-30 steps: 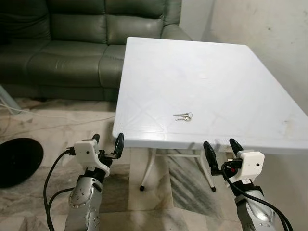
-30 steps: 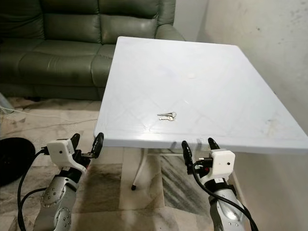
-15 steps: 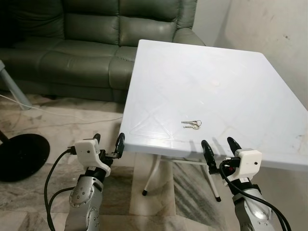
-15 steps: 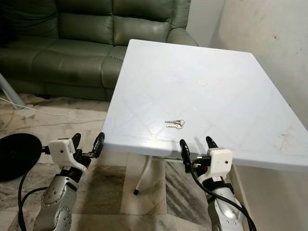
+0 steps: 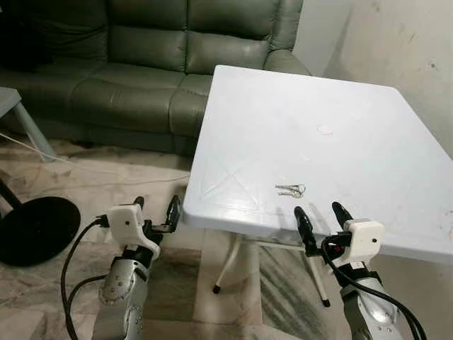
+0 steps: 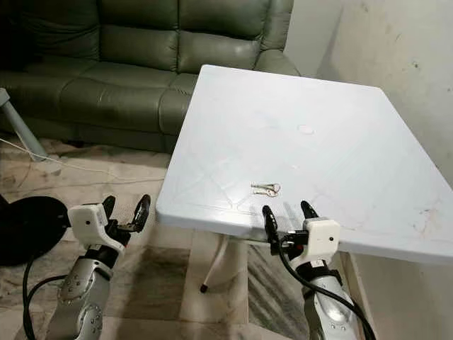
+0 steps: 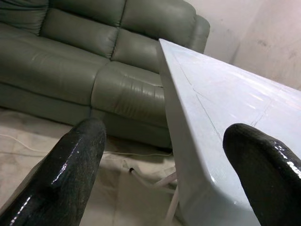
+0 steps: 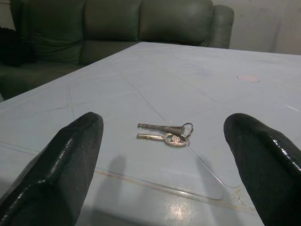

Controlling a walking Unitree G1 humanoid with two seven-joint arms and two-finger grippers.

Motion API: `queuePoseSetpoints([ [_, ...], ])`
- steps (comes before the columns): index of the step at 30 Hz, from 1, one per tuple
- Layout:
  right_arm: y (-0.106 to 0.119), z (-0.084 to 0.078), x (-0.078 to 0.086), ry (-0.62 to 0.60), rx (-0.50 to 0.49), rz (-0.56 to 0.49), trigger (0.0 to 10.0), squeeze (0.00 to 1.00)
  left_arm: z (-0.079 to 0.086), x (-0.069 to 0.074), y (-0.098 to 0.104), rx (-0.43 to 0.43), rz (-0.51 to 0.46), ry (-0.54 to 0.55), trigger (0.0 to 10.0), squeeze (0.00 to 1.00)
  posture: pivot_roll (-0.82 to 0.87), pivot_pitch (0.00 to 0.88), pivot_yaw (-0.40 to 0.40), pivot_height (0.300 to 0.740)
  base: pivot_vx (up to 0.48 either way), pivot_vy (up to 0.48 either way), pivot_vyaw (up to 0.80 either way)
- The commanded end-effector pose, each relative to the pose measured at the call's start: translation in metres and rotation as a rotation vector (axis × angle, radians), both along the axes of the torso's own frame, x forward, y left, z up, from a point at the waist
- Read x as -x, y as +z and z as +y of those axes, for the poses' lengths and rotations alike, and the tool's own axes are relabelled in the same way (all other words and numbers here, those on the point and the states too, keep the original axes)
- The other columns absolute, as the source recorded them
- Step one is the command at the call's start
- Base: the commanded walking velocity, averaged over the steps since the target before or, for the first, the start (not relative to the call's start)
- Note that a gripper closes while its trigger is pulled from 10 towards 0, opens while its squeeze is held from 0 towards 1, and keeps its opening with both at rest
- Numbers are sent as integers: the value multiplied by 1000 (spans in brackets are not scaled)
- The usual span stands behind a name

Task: Hang keys on a hook

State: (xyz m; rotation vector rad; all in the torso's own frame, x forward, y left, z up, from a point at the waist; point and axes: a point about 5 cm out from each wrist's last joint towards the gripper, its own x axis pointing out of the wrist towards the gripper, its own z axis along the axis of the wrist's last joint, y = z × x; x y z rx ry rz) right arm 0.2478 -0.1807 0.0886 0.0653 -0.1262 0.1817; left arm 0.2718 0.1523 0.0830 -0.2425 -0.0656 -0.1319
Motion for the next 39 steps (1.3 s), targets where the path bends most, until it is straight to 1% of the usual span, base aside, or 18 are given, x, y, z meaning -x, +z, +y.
queuePoseSetpoints([
  [1, 4, -1, 0, 4, 1, -18, 10000, 0, -2, -2, 6, -7, -23, -12, 10000, 0, 33, 63, -85, 740, 398, 0, 0],
  [17, 3, -1, 1, 2, 2, -16, 10000, 0, -3, -2, 6, -6, -24, -16, 10000, 0, 32, 70, -85, 740, 402, 0, 0],
  [19, 3, -1, 1, 5, 5, -12, 10000, 0, -6, 0, 6, -17, -29, -6, 10000, 0, 33, 73, -87, 740, 0, 0, 0],
  [22, 2, -1, 1, 8, 6, -9, 10000, 0, -8, 1, 5, -11, -28, -9, 10000, 0, 33, 75, -88, 740, 0, 0, 0],
  [29, 1, -1, 1, 33, 27, 2, 10000, 0, -12, 6, 3, -18, -27, -44, 10000, 0, 33, 78, -88, 740, 0, 0, 0],
  [30, 1, -1, 0, 68, 52, 4, 10000, 0, -15, 8, 1, -54, -28, -76, 10000, 0, 32, 80, -87, 740, 0, 0, 0],
  [31, 2, -1, -1, 85, 62, 6, 10000, 0, -17, 10, 0, -60, -28, -91, 10000, 0, 33, 81, -88, 740, 0, 0, 0],
  [32, 2, -1, -1, 85, 62, 6, 10000, 0, -17, 10, 0, -60, -28, -91, 10000, 0, 33, 81, -88, 740, 0, 0, 0],
  [34, 3, -2, -4, 140, 101, 16, 10000, 0, -23, 14, -2, -69, -25, -123, 10000, 0, 29, 85, -87, 740, 0, 0, 0],
  [35, 3, -2, -4, 140, 101, 16, 10000, 0, -23, 14, -2, -69, -25, -123, 10000, 0, 29, 85, -87, 740, 0, 0, 0],
  [38, 5, -2, -10, 214, 144, 33, 10000, 0, -28, 18, -3, -79, -25, -155, 10000, 0, 29, 88, -90, 740, 0, 0, 0],
  [39, 5, -2, -10, 214, 144, 33, 10000, 0, -28, 18, -3, -79, -25, -155, 10000, 0, 29, 88, -90, 740, 0, 0, 0],
])
